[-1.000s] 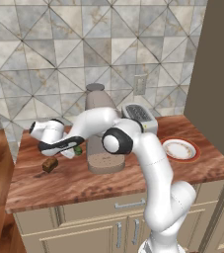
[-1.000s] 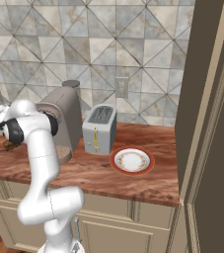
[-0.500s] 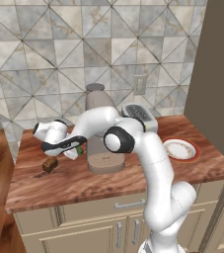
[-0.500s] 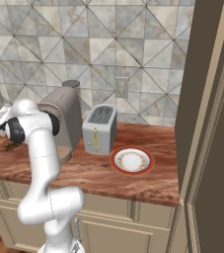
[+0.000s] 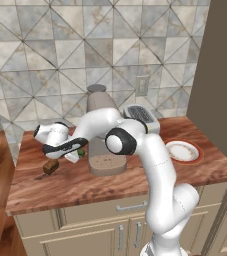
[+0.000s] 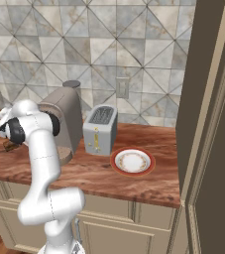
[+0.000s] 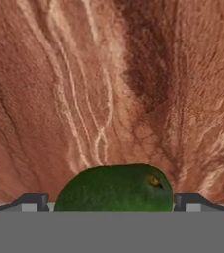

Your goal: Pick the avocado and bread from the counter and place them on the plate. Then pick the jam from the cabinet and place it next to the plate. Lastly close the cabinet door.

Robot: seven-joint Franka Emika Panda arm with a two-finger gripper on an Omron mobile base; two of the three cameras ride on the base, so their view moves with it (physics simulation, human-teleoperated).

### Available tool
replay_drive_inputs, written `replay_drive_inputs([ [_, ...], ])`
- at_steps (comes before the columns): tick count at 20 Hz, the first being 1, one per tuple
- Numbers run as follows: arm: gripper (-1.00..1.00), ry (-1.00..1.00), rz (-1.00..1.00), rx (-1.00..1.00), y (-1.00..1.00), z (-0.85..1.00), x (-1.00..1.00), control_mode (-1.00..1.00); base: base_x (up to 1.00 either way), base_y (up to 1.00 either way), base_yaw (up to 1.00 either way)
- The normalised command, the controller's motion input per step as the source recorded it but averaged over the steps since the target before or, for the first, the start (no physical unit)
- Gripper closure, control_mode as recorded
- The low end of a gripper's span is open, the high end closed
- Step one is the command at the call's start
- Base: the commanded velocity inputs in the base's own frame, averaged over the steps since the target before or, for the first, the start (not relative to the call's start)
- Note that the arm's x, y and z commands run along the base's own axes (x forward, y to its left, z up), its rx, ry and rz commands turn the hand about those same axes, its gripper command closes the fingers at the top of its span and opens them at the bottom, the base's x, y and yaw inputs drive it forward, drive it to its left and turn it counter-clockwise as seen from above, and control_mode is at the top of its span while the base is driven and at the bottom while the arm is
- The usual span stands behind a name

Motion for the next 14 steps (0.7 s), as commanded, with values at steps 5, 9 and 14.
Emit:
replay_drive_inputs([
  [5, -1.0, 0.0, -0.01, 0.0, 0.0, -0.23, -0.01, -1.0, 0.0, 0.0, 0.0],
  [9, 1.0, 0.01, -0.01, 0.0, 0.0, -0.3, -0.05, -1.0, 0.0, 0.0, 0.0],
  [14, 1.0, 0.0, -0.02, 0.0, -0.04, -0.13, -0.13, -1.0, 0.0, 0.0, 0.0],
])
